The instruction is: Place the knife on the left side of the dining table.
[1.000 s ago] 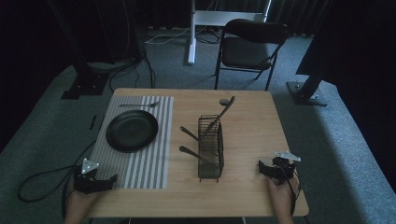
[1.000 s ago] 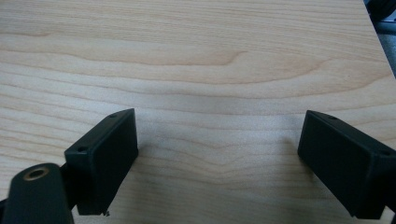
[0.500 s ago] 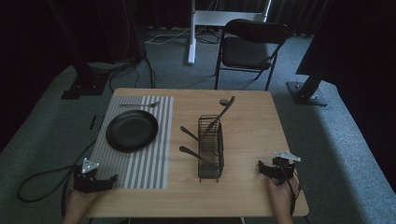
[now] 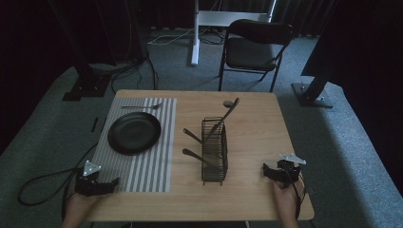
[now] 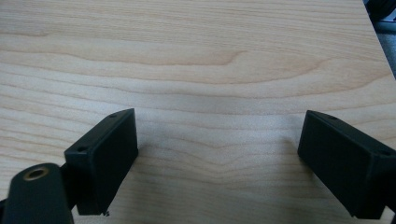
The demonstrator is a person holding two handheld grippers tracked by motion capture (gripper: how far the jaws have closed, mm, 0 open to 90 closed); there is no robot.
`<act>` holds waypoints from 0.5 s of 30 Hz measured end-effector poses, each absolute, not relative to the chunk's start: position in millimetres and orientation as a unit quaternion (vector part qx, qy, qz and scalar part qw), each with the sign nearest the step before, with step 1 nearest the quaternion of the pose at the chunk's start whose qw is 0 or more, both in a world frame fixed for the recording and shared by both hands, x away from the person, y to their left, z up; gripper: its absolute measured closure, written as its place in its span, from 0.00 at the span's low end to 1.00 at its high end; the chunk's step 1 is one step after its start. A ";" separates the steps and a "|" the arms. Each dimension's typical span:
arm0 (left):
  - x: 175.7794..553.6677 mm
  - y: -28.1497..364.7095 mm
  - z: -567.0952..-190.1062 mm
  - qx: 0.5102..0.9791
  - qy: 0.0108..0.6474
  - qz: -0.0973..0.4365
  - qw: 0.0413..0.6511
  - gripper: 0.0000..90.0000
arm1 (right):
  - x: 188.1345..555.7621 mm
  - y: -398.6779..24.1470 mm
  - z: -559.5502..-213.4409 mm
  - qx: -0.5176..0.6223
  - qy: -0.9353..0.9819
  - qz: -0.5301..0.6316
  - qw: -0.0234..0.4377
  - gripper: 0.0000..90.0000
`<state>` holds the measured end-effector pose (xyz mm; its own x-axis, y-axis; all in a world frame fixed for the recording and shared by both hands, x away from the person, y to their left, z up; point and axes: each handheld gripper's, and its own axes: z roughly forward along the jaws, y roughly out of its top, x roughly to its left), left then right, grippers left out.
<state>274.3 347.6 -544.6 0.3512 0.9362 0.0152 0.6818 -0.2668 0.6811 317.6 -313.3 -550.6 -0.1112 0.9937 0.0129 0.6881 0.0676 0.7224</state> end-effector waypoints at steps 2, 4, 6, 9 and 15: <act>274.5 347.5 -544.4 0.765 0.530 0.213 0.297 0.03 | 317.6 -313.3 -550.6 0.615 0.684 0.297 0.257 0.12; 274.4 347.1 -543.9 0.767 0.529 0.211 0.295 0.03 | 317.6 -313.3 -550.6 0.615 0.684 0.297 0.257 0.12; 274.3 346.6 -543.3 0.767 0.530 0.208 0.297 0.03 | 317.6 -313.3 -550.6 0.615 0.684 0.297 0.257 0.12; 273.8 345.5 -541.8 0.768 0.528 0.207 0.298 0.03 | 317.7 -313.3 -550.6 0.615 0.684 0.297 0.257 0.12; 274.2 339.6 -535.2 0.775 0.519 0.197 0.302 0.03 | 317.6 -313.3 -550.6 0.615 0.684 0.297 0.257 0.12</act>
